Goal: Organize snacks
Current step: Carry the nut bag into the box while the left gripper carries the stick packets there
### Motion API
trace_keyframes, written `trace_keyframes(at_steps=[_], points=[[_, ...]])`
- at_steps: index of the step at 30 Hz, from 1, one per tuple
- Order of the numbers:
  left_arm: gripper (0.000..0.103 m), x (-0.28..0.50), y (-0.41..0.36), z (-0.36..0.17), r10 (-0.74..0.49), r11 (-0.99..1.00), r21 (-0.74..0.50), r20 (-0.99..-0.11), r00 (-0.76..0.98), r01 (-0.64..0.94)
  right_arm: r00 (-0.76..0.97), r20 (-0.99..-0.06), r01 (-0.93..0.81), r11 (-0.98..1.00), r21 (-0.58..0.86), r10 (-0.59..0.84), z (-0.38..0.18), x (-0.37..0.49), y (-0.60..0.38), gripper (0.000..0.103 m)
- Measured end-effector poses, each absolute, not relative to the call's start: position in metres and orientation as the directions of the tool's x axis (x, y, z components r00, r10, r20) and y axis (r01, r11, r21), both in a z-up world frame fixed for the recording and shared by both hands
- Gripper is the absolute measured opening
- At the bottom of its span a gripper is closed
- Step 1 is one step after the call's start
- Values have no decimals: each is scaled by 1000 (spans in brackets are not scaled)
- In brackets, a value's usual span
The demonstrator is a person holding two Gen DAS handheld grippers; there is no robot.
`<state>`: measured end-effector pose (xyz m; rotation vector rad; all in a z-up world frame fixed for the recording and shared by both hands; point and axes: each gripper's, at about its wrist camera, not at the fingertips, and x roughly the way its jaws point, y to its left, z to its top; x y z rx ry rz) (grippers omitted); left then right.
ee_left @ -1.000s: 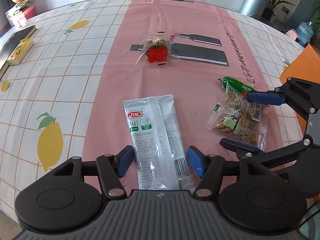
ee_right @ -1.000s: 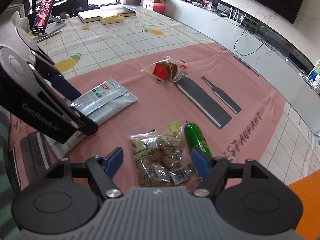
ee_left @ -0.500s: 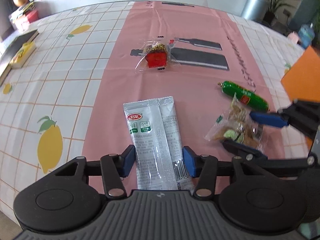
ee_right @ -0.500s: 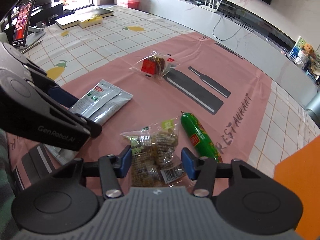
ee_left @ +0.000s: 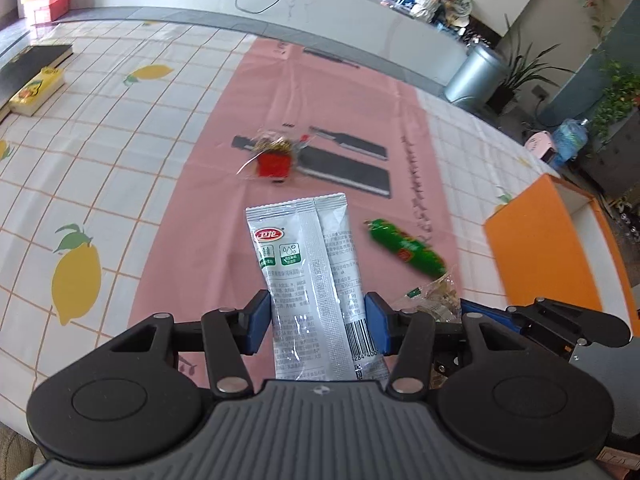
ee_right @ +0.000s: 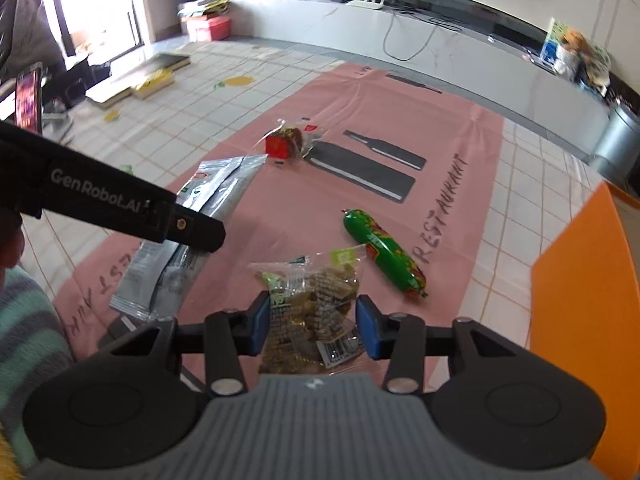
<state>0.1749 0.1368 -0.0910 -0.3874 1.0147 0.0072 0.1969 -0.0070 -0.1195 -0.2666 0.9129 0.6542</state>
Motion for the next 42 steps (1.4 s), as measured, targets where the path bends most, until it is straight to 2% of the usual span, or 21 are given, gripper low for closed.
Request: trace_keyframes(at_steps=[7,15,23,35,42], points=[[58,166,114,-61,-219,925,-354,-791,571,-137,497,-768,-551,830,81,404,-82,182,-46,43],[58,163,68,-22,-213,956,-292,-761,613,-30,559,-723,-488,866,110,407,-46,169,-100,43],[58,168,5,6,-210,975,-210,-739,640,77,642,-684,-393,915,94,346,-17,170,-167,42],[58,209,-107,12,-257,955,-92,-737,625,283,682,-687,-282,957,67,250,-21,181,-276,42],[58,242,-159,-11,-288,903,-26,-780,556,430,645,-729,-285,957,48,229,-46,206,-307,42]])
